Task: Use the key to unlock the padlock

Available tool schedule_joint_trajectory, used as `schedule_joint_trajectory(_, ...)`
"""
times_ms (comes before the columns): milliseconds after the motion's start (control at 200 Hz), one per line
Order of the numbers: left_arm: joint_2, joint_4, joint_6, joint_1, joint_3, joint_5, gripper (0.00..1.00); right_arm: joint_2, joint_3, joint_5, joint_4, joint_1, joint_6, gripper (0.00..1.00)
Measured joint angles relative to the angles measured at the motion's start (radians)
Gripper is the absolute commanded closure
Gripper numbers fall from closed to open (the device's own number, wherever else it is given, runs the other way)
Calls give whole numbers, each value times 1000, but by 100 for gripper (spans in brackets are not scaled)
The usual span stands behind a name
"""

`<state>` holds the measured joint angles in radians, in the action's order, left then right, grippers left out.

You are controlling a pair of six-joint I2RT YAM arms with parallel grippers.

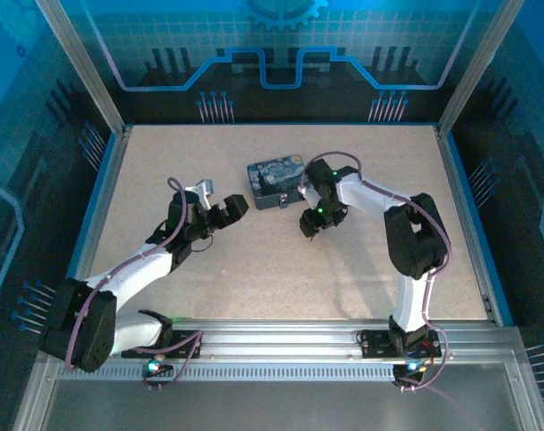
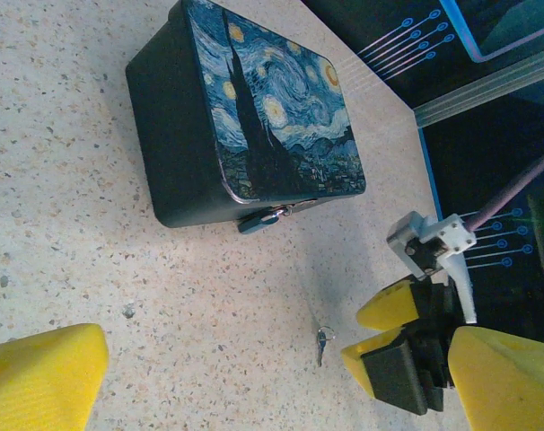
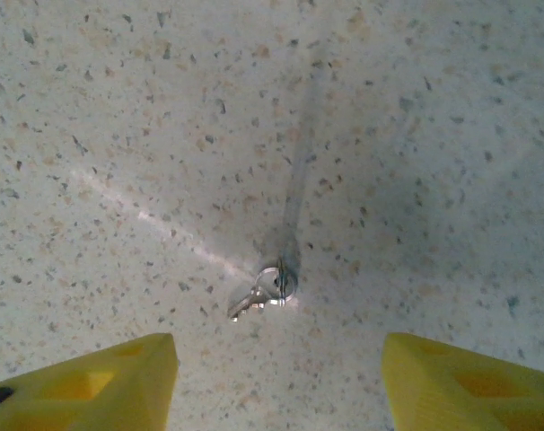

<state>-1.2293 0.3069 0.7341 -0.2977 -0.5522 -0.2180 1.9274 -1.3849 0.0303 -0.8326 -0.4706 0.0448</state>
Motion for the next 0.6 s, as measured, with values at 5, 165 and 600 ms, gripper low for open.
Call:
schedule_joint_trajectory(5,0,0,0,0,0,0,1,1,-1,0,0,0,1,45)
schedule_joint_trajectory(165,0,-10,0,0,0,1,1,22,-25,0,-13,-1,-5,53)
schedule_joint_trajectory(600,0,-14,-3,0,0,4,1,71,-50,4,-25,-1,-11,73)
